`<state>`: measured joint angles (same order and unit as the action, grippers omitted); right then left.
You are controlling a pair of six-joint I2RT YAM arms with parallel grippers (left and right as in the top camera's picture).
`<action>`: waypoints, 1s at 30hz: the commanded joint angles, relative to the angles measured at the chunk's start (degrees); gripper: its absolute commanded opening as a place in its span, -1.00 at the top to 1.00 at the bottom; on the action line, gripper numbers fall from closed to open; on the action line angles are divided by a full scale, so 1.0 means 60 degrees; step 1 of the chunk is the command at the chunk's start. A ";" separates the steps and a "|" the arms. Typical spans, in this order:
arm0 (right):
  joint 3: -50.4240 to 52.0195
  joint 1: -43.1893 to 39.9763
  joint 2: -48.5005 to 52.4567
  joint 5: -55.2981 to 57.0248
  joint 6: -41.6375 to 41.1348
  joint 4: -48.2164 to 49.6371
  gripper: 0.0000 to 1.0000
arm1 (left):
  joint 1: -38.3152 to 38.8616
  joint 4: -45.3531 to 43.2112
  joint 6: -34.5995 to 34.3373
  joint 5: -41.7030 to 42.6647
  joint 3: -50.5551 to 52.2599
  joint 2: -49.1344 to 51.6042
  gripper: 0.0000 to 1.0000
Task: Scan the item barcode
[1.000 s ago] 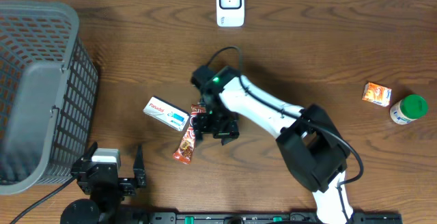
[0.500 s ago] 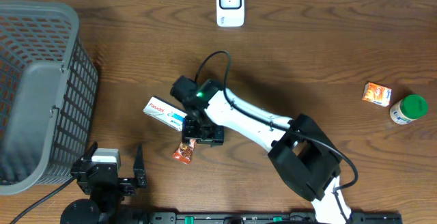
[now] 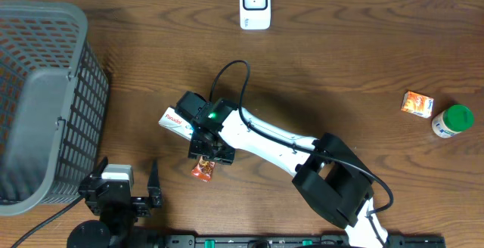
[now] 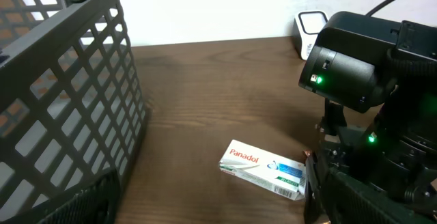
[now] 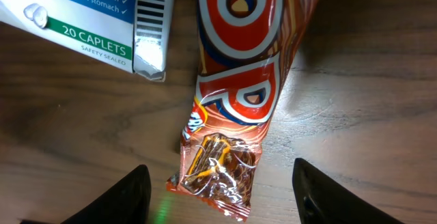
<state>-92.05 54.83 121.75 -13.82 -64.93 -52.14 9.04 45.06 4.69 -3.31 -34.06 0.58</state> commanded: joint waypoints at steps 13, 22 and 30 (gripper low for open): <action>-0.0153 0.0135 0.0455 0.0040 -0.0889 0.0535 0.03 | -0.0040 -0.0011 -0.0018 0.0022 0.0015 -0.0058 -0.85; -0.0160 0.0204 0.0900 -0.0222 -0.0892 0.0820 0.33 | -0.0040 -0.0011 -0.0018 0.0022 0.0015 -0.0058 -0.86; -0.0160 0.0211 0.0911 -0.0229 -0.0769 0.0841 0.97 | -0.0040 -0.0011 -0.0018 0.0022 0.0015 -0.0058 -0.86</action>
<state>-92.40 54.98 126.02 -15.64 -70.08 -47.27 9.04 45.06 4.69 -3.31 -34.06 0.58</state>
